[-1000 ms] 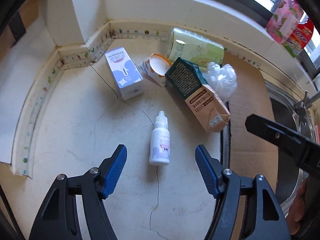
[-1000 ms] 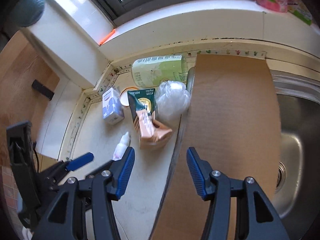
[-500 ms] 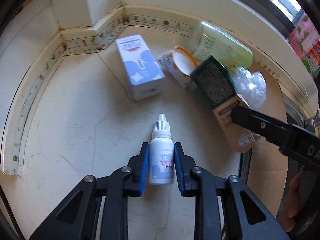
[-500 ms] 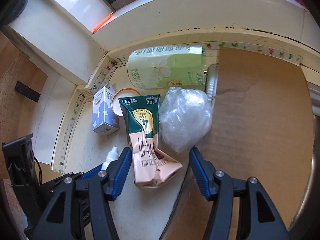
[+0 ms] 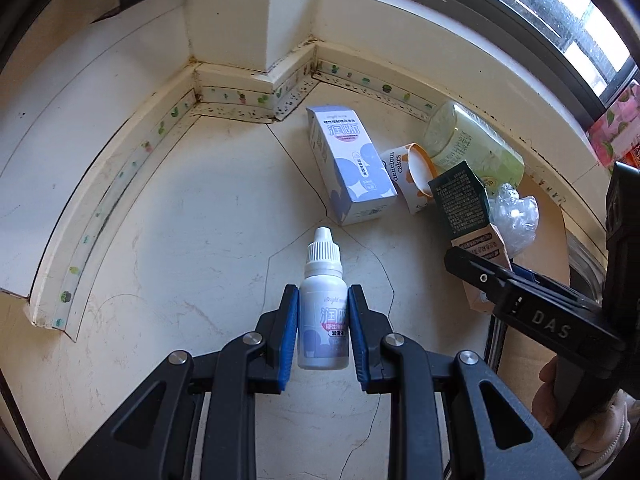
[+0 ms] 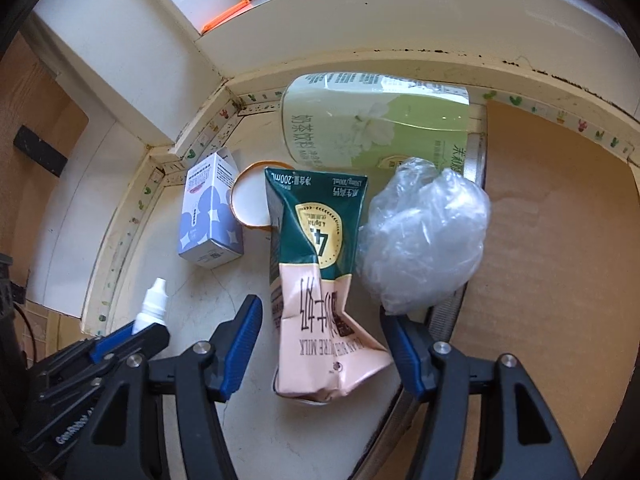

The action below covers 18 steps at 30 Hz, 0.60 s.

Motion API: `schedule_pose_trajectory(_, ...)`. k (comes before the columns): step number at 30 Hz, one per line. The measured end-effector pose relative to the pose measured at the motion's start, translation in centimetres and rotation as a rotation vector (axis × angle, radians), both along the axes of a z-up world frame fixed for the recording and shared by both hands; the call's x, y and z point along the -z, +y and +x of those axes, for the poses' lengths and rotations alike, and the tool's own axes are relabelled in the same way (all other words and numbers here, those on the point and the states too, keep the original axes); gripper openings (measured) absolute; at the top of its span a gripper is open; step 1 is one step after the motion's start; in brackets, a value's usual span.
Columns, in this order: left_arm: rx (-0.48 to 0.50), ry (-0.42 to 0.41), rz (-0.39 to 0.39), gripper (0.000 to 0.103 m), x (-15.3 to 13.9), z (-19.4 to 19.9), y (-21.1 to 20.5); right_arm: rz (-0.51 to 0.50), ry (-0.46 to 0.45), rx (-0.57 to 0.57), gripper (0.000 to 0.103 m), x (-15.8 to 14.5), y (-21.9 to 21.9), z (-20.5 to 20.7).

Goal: Collect trash
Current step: 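Grasp the white dropper bottle with the left gripper while the right gripper grasps the milk carton, then lift the dropper bottle and milk carton and carry them down to the black bin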

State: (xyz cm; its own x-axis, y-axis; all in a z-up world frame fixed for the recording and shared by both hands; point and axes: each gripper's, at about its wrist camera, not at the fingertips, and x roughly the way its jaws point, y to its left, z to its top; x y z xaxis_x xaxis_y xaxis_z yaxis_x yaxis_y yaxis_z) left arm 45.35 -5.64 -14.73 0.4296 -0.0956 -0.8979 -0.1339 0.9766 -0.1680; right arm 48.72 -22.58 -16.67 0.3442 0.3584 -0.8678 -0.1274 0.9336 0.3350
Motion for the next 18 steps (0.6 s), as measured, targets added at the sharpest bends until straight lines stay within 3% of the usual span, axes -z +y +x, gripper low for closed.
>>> schedule_pose_trajectory(3, -0.003, -0.008, -0.003, 0.022, -0.4, -0.7, 0.2, 0.003, -0.003, 0.002, 0.051, -0.1, 0.0, -0.3)
schedule_pose_trajectory(18, 0.034, -0.038, 0.012, 0.022, -2.1, -6.4, 1.6, 0.065, -0.052, -0.004, 0.051, -2.7, 0.3, -6.8)
